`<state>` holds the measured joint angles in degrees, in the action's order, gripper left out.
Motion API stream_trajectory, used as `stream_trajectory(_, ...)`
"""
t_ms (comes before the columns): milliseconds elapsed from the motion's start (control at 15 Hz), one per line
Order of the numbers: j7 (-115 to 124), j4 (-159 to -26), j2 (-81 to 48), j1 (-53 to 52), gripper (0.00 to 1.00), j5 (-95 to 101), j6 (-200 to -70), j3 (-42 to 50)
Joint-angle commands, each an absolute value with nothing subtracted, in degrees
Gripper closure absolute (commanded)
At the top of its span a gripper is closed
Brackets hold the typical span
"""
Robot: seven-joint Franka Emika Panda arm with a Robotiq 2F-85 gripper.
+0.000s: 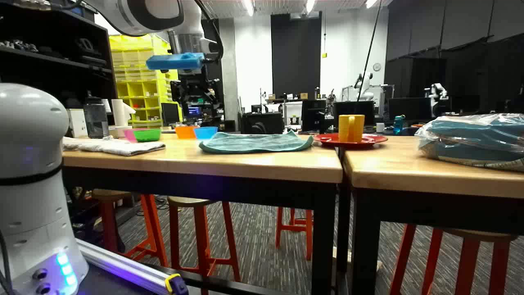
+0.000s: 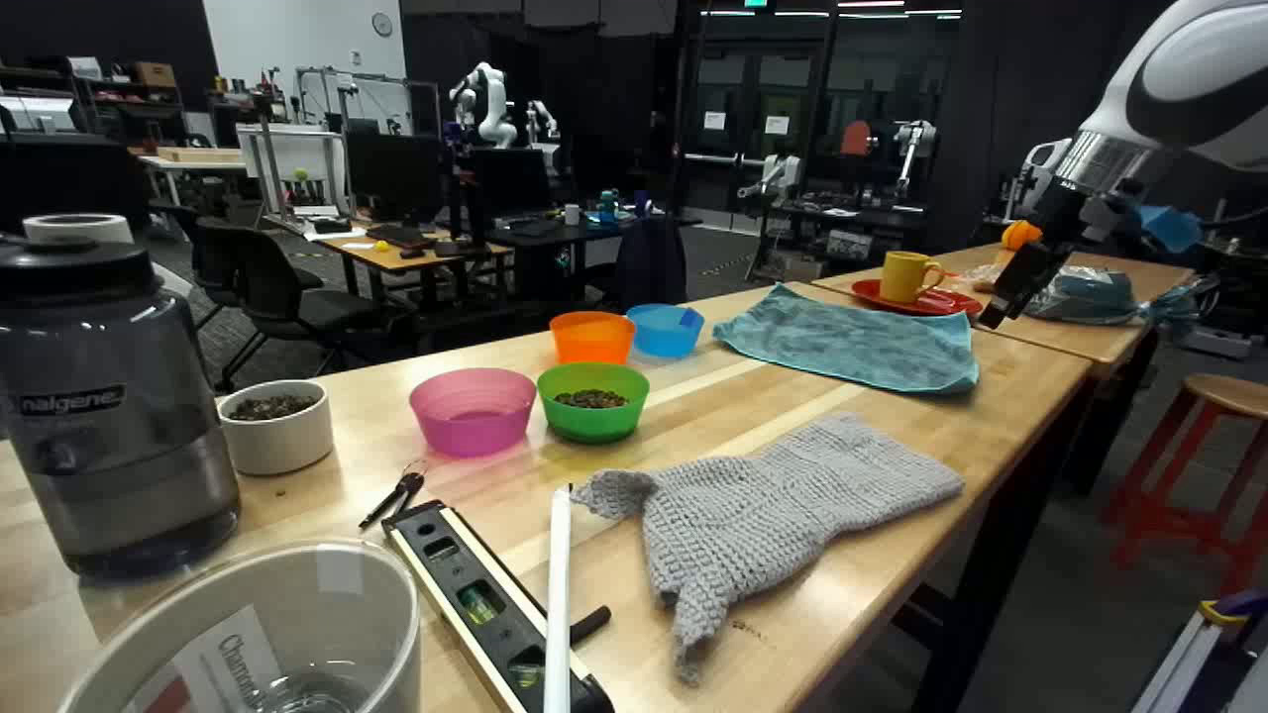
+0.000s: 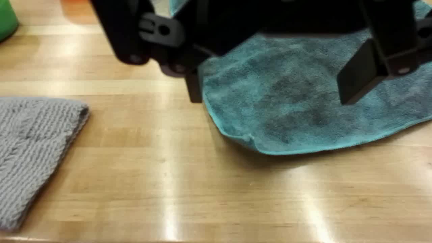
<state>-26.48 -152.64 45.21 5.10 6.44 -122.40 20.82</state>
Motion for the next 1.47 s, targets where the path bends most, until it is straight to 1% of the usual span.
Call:
stream_trajectory(0,-26.85,-152.53,45.05,5.65,0.0,5.92,-122.28,20.3)
stream_trajectory(333,-26.07,-152.68,44.79,5.94,0.0,6.12,-122.9,19.94)
stream_trajectory(667,-17.56,-152.9,42.42,8.8,0.0,6.81,-126.6,16.93)
stream_trajectory(933,-7.21,-152.99,41.86,11.75,0.0,6.76,-125.65,12.13)
stream_trajectory(1400,19.25,-153.69,42.74,16.68,0.0,7.05,-123.48,1.04)
